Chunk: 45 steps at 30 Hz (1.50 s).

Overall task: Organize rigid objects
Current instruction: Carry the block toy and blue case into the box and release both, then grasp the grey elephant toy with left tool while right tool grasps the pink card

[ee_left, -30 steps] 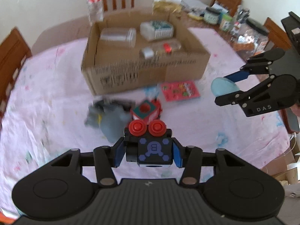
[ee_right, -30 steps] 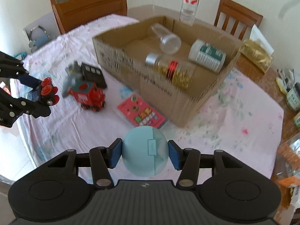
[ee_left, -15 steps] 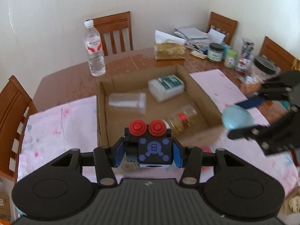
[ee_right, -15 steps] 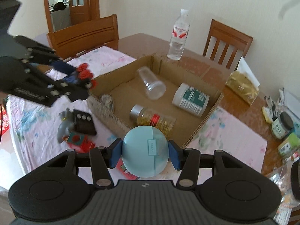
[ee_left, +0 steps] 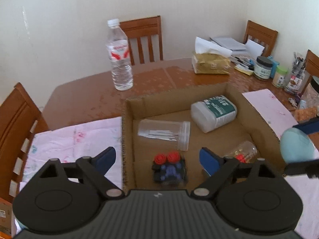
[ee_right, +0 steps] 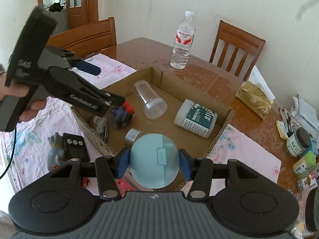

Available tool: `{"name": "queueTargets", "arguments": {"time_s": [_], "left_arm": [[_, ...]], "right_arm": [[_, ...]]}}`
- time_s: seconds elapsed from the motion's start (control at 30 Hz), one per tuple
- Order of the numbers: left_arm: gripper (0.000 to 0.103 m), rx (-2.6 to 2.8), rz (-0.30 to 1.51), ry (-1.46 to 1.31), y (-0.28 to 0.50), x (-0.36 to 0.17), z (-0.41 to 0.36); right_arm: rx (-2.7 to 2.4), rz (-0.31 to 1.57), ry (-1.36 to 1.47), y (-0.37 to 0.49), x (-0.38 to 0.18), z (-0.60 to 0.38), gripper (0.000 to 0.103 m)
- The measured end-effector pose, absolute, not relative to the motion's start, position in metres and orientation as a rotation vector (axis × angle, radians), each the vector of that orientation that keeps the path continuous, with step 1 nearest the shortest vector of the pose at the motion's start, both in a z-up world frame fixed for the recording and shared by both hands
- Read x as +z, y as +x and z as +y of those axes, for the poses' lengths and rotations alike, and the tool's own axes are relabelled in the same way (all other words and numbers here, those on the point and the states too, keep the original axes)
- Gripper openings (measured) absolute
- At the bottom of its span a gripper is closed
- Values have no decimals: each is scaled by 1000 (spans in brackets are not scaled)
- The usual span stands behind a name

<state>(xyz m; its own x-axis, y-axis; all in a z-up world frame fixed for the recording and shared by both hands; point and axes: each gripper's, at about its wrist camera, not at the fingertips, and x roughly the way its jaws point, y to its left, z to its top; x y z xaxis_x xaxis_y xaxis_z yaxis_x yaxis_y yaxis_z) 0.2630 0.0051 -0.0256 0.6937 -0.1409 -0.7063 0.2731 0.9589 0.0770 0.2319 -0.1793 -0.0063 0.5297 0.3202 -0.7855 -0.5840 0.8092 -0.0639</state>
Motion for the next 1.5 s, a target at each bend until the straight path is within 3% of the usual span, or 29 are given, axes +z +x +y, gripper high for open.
{"name": "queueTargets", "arguments": {"time_s": [0.23,0.9,0.97,1.03,1.1,1.5], "left_arm": [[98,-199,773,108,226,-17,29],[98,-13,841,61,149,-30,66],[98,-9,845,61,148,-31,67],[98,-4,848,65,146,-31,68],[98,-5,851,68,146,-31,69],[98,-56,895,103,138,-43,66]], "right_arm": [[546,859,-344,251,-11,-172,58],[486,910,-297,323,-35,-148,59],[474,909,-283,326,-37,-147,72],[453,893,-269,326,-34,-147,93],[446,877,-262,322,-30,-146,99],[382,864,-238,286,-18,-145,103]]}}
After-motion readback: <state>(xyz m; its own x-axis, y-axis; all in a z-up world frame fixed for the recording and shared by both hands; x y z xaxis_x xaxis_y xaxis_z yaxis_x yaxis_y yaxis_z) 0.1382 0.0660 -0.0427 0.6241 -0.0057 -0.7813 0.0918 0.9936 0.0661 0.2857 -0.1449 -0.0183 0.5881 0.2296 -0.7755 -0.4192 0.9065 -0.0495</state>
